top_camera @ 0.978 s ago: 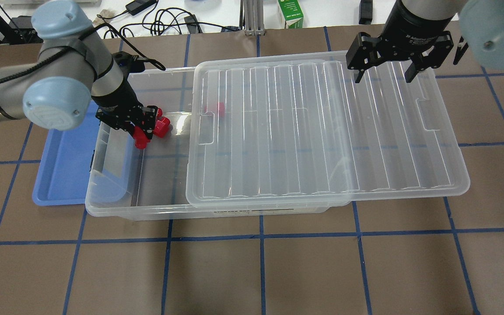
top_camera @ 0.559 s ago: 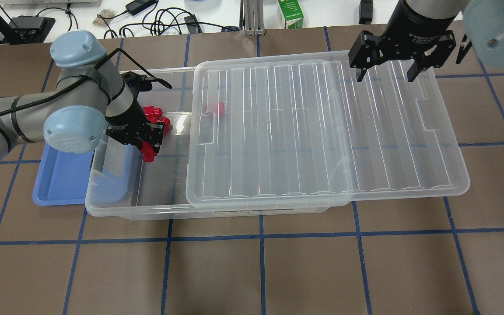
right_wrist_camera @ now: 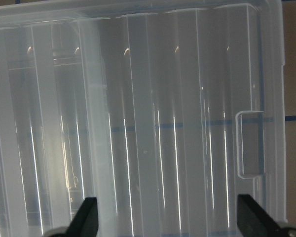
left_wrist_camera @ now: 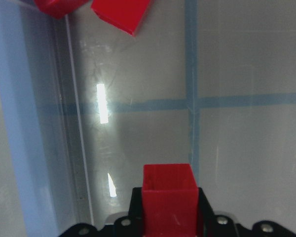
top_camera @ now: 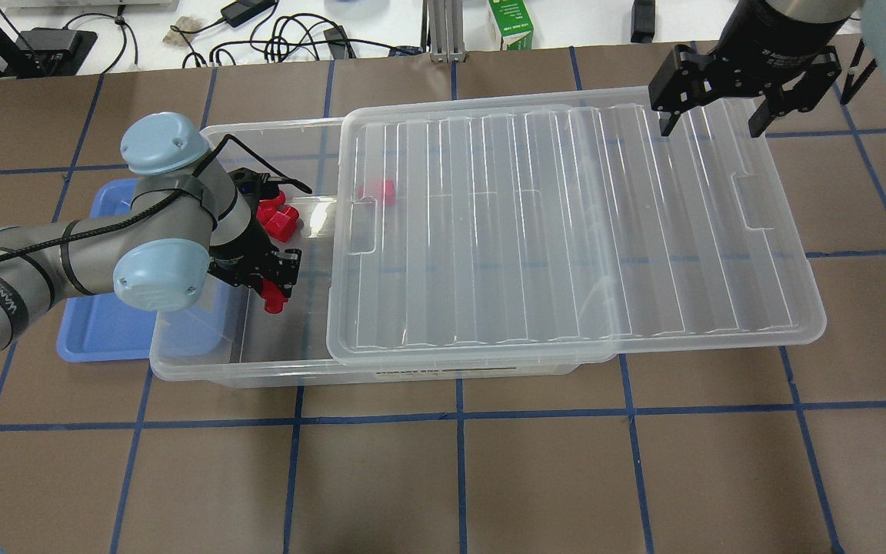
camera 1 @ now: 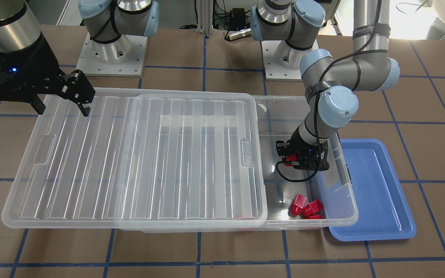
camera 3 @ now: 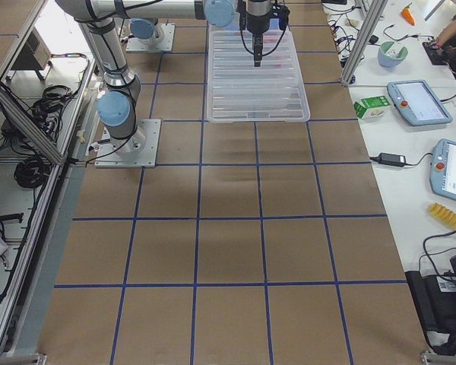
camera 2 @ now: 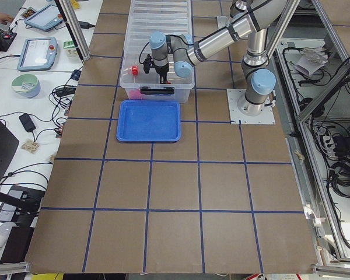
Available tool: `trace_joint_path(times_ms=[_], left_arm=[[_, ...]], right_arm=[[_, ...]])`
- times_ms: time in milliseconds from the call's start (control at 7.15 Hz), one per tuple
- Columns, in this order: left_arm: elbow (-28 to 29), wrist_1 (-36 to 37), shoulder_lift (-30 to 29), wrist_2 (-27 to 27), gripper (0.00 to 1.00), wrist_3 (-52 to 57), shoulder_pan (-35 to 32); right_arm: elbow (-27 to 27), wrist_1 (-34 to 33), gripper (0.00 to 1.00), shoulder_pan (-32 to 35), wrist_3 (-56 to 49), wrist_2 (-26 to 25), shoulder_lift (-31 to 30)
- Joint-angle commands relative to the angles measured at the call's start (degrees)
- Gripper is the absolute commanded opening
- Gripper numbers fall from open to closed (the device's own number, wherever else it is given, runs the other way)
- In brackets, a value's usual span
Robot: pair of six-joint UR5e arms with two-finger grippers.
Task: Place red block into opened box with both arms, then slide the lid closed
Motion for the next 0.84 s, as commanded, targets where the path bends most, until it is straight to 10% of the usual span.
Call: trace_joint_path(times_ms=[0, 280, 699], left_arm=[[-0.4, 1.6, -1.1, -0.1, 0.55, 0.2, 0.2], [2.1, 0.8, 0.3, 0.1, 0.97, -0.1, 0.2], [15.5, -20.6, 5.8, 0.1, 1.0, -2.2, -0.6]], right_arm=[[-1.2, 0.6, 1.0, -9.7, -14.0, 0.1, 0.0], [-0.2, 0.1, 1.0, -18.7, -24.4, 0.0, 0.5], [5.1, -6.9, 1.0, -21.1, -27.1, -0.9, 6.6]])
